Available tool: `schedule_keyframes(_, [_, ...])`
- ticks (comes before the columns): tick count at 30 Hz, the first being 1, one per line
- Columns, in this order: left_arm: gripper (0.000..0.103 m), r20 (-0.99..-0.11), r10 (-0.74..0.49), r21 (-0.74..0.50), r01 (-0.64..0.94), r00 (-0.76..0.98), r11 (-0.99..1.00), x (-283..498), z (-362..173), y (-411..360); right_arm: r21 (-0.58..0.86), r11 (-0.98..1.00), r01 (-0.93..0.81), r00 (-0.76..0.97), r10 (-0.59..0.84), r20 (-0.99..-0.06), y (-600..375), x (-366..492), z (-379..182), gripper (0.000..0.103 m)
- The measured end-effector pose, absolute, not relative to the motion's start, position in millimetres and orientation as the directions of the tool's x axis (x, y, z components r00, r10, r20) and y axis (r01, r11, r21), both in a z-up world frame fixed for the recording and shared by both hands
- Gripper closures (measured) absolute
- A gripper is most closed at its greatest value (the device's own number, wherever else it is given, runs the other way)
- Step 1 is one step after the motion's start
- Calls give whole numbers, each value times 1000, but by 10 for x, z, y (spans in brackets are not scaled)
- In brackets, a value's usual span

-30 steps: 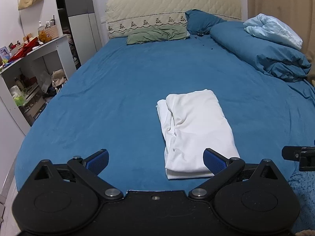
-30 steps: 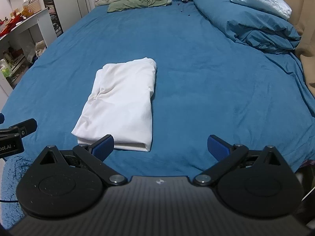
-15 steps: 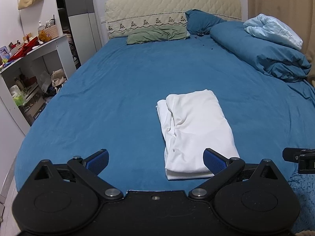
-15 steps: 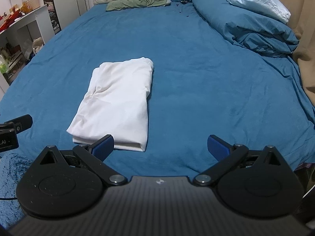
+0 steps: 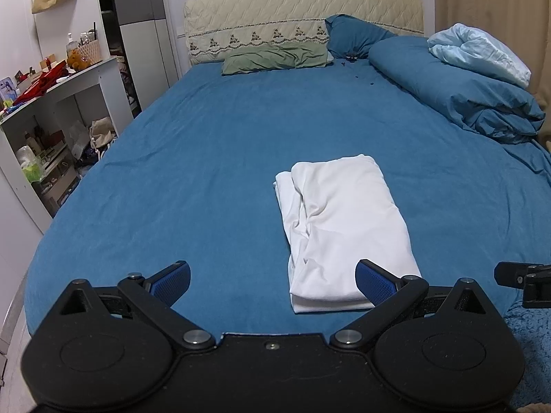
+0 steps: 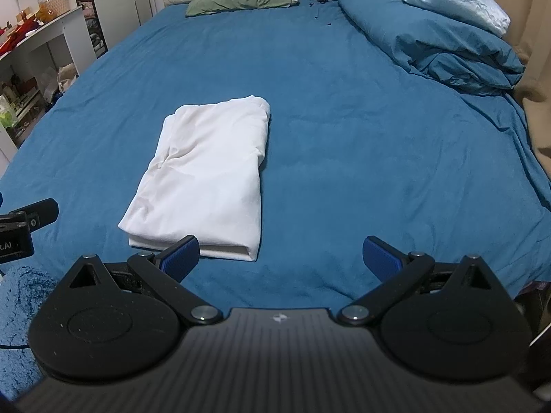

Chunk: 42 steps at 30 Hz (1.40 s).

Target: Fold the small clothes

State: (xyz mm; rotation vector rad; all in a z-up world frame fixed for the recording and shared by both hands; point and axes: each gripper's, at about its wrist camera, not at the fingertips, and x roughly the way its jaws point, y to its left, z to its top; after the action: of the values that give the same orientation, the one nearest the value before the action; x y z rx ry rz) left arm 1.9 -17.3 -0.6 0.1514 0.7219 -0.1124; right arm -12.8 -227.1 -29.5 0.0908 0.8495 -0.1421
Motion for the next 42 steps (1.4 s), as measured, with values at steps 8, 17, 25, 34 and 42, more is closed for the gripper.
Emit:
schedule_keyframes(8, [0, -662, -48, 103, 154, 748, 983, 19, -3, -146, 18, 985, 171, 654, -100, -750, -2254, -141, -301, 0])
schedule_keyframes(17, [0, -659, -53, 97, 155, 750, 983, 18, 8, -122, 20, 985, 170, 652, -97, -752, -2239, -134, -304, 0])
schedule_keyframes(25, [0, -658, -50, 100, 153, 752, 983, 14, 13, -117, 24, 986, 168, 652, -93, -753, -2241, -130, -305, 0])
schedule_keyframes(34, [0, -657, -49, 99, 151, 752, 984, 15, 19, -120, 22, 986, 162, 652, -90, -753, -2241, -130, -310, 0])
schedule_keyframes(42, [0, -647, -58, 90, 151, 760, 984, 1, 28, -114, 23, 987, 162, 654, -90, -751, -2243, -129, -314, 0])
